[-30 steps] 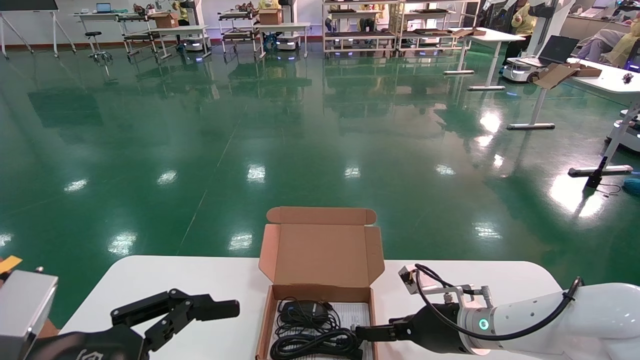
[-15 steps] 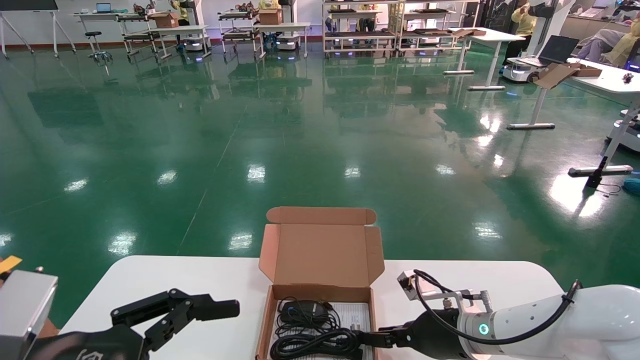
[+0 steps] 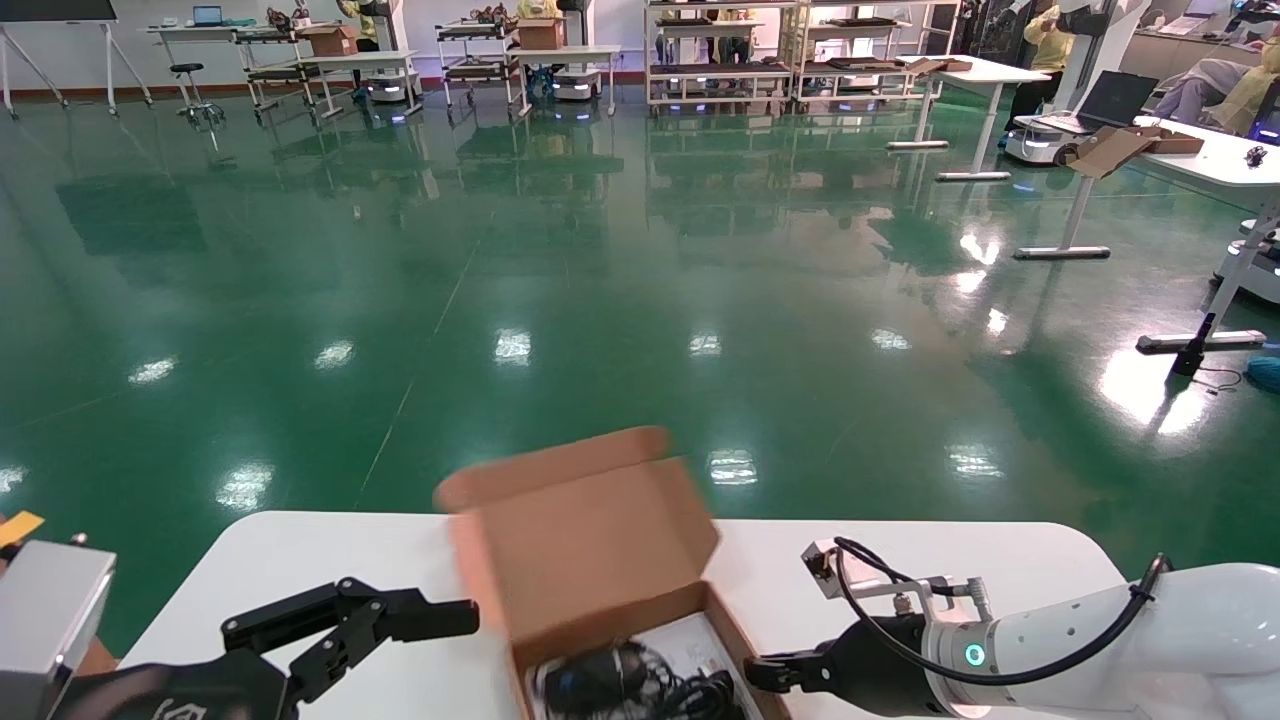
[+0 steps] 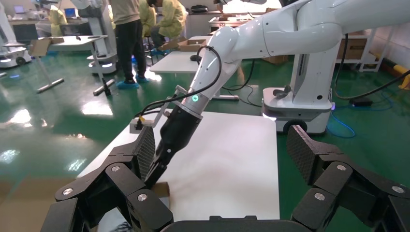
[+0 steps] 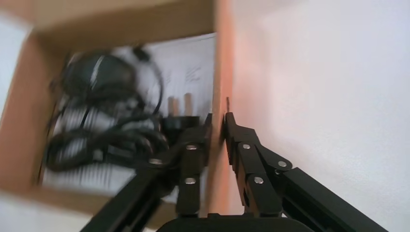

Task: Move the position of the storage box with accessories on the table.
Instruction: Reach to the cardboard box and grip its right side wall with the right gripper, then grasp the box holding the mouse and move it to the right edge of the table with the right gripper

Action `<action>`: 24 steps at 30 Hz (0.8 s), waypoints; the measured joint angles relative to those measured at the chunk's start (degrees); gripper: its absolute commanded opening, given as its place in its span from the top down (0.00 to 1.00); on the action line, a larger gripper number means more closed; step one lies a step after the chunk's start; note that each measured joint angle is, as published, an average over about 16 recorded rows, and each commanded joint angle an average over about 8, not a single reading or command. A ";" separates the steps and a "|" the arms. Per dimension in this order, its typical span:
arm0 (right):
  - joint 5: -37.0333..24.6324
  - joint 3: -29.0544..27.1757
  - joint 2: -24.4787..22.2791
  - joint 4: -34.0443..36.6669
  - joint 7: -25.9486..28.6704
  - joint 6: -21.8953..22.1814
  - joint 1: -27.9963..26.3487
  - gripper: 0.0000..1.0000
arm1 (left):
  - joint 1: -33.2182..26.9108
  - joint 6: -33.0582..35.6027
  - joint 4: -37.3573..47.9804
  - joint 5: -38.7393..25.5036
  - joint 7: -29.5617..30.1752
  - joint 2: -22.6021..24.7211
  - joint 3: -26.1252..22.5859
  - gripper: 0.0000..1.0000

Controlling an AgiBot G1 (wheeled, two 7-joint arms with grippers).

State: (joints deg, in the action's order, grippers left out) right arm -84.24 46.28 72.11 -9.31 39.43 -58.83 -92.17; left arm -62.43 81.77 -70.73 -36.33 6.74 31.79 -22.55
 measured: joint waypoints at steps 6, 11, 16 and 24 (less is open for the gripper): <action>-0.03 0.01 -0.77 -0.17 -0.27 -1.04 -0.87 1.00 | 0.00 0.00 0.00 0.00 0.00 0.00 0.00 0.00; -0.02 0.00 -1.83 -0.67 -0.47 -2.48 -2.02 1.00 | 0.00 0.00 0.00 0.00 0.00 0.00 0.00 0.00; 0.14 -0.14 -3.16 -1.40 -0.53 -3.82 -3.42 1.00 | 0.00 0.00 0.00 0.00 0.00 0.00 0.00 0.00; 0.96 -0.91 -5.67 -2.45 -0.02 -4.89 -6.22 1.00 | 0.00 0.00 0.00 0.00 0.00 0.00 0.00 0.00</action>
State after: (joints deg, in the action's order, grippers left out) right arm -83.28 45.38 66.45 -11.76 39.41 -63.72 -98.40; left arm -62.43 81.77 -70.73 -36.33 6.74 31.79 -22.55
